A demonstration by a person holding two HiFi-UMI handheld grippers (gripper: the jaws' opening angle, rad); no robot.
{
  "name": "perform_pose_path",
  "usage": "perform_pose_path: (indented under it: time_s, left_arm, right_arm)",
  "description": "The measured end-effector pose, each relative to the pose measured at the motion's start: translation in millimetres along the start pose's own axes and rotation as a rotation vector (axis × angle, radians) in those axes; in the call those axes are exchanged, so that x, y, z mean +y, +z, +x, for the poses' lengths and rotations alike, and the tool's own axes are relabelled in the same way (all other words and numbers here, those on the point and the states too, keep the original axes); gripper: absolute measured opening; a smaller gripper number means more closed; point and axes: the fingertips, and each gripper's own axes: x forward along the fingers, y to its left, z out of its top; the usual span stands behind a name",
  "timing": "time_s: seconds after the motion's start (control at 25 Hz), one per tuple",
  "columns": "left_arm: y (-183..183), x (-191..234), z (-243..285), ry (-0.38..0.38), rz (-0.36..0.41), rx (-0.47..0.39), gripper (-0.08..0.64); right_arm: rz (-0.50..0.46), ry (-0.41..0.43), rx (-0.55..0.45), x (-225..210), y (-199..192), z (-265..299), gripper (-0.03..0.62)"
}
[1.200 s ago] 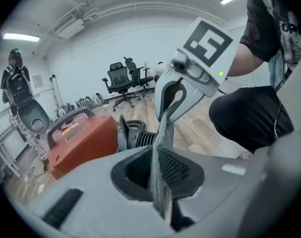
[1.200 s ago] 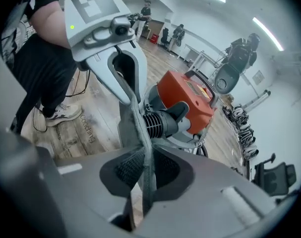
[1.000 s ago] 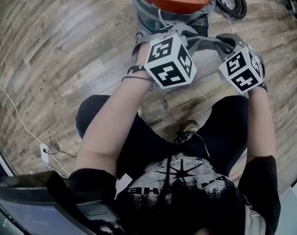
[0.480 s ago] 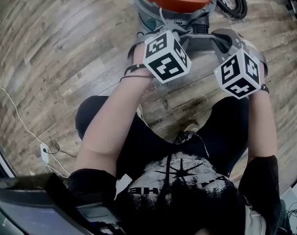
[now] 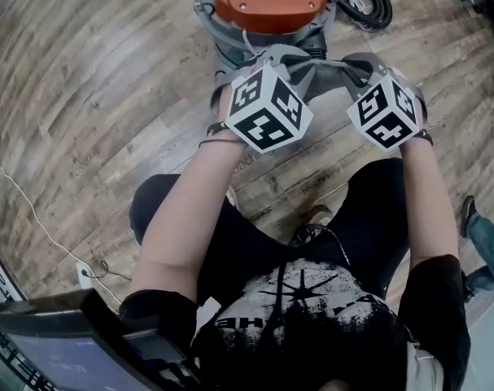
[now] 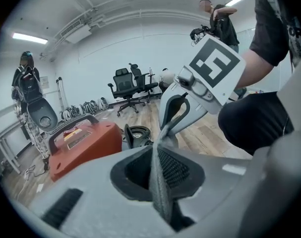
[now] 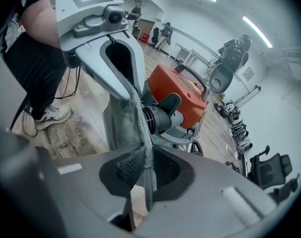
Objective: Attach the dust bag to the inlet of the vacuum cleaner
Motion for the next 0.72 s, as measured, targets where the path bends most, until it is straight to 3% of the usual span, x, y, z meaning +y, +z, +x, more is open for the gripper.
perform_pose_path:
  time_s: [0.16,0.48,0.72]
  left_arm:
    - [-11.6,-0.4,-3.2,-0.011,-0.067,0.004,0.029]
    - [-49.6,-2.3,5.1,-0.019,-0.099,0.152,0.031]
    - [-13.8,6.3,2.1,-0.007,-0.106,0.013,0.031]
  right_arm:
    - [-0.047,-0.042,-0.033,-2.7,12.7,-11.2,0.04]
    - [-0.186,-0.083,-0.054,2.0,43.5,-17.8,0.038]
    - [-0.073,-0.054,-0.037,-5.7,12.0,-6.6,0.04]
